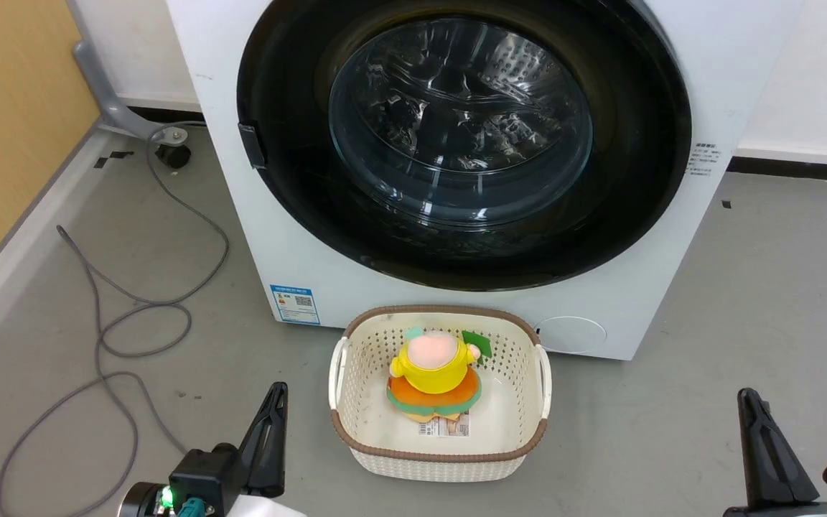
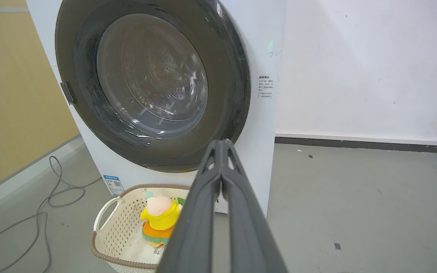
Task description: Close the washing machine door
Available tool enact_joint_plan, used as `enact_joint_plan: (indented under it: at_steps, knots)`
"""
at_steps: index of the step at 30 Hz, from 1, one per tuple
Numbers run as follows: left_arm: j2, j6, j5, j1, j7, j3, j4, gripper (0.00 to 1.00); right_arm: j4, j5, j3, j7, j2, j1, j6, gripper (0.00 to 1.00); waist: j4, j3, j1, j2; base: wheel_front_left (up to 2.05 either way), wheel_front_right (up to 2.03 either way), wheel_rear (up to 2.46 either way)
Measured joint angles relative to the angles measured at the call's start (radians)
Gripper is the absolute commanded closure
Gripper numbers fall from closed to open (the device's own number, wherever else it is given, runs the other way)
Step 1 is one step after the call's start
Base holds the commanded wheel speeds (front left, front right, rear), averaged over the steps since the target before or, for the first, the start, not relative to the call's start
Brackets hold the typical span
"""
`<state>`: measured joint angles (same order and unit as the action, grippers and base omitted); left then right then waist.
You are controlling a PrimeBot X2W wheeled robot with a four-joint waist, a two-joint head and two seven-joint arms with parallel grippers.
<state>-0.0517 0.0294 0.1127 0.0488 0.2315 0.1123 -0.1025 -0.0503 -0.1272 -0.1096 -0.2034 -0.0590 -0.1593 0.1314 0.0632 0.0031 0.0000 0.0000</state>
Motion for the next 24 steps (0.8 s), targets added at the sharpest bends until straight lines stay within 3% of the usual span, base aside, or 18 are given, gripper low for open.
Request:
enact_joint_plan:
  at_steps: [24]
  knots:
    - [0.0,-0.004,-0.023,-0.004,-0.048,-0.024,0.019,1.0,0.009,0.03,0.022,0.044,0.0,0.026,0.0,1.0,-0.013,-0.001,0.0,0.0,0.0,0.0,0.0]
